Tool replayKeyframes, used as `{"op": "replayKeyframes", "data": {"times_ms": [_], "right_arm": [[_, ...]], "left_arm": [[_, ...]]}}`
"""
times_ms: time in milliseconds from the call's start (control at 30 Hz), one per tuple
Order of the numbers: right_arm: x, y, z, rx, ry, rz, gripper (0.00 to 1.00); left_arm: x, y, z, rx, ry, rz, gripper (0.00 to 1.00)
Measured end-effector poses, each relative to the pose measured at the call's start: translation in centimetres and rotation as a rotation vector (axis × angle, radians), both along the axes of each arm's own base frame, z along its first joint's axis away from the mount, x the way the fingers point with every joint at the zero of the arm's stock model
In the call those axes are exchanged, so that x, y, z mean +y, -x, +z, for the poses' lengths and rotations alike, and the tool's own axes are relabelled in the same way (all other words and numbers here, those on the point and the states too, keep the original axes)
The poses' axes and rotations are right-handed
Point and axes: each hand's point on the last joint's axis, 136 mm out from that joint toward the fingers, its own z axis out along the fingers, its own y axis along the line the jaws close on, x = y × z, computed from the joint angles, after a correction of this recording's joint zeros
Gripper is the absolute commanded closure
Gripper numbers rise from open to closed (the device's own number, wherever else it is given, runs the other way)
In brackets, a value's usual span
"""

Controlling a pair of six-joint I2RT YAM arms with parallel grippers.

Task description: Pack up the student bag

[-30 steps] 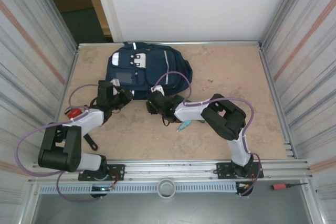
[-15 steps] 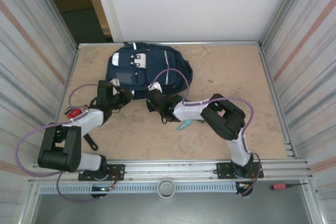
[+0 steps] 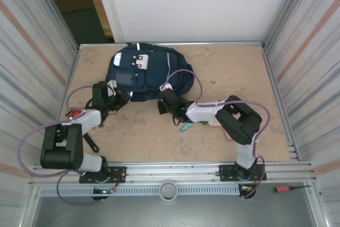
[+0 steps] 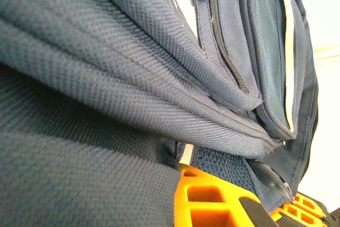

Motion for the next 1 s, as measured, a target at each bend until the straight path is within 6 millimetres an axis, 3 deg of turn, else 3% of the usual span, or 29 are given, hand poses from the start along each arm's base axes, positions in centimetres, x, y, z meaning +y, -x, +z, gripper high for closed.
{"op": "replayKeyframes", "data": {"times_ms": [233,400,533,667,767,867,1000], "right_arm": [[-3.5,-0.6,0.3,0.081,-0.016,-0.001,1.0],[-4.5,-0.8,0.5,0.149,-0.06,0.028,1.0],[-4.3,-0.2,0.6,0.213,-0.102,0.079,1.0],[-3.5,0.4,1.3,0.264,-0.137,0.13,1.0],[-2.9,0.8,2.3,0.296,-0.16,0.164,1.0],[-2.7,0.9,3.5,0.326,-0.186,0.185,1.0],[-2.7,0.5,5.3,0.367,-0.229,0.205,1.0]], "left_arm": [[2.4,-0.2,-0.5,0.017,0.006,0.034,1.0],[3.1,-0.4,-0.9,0.033,-0.002,0.034,0.99],[3.4,-0.6,-0.8,0.033,-0.018,0.032,0.62],[4.4,-0.6,-0.1,0.01,-0.049,0.063,0.47],[4.7,-0.3,2.3,-0.067,-0.124,0.063,0.4],[3.1,0.2,5.5,-0.197,-0.254,0.01,0.33],[-2.9,1.5,10.1,-0.448,-0.44,-0.194,0.32]]}}
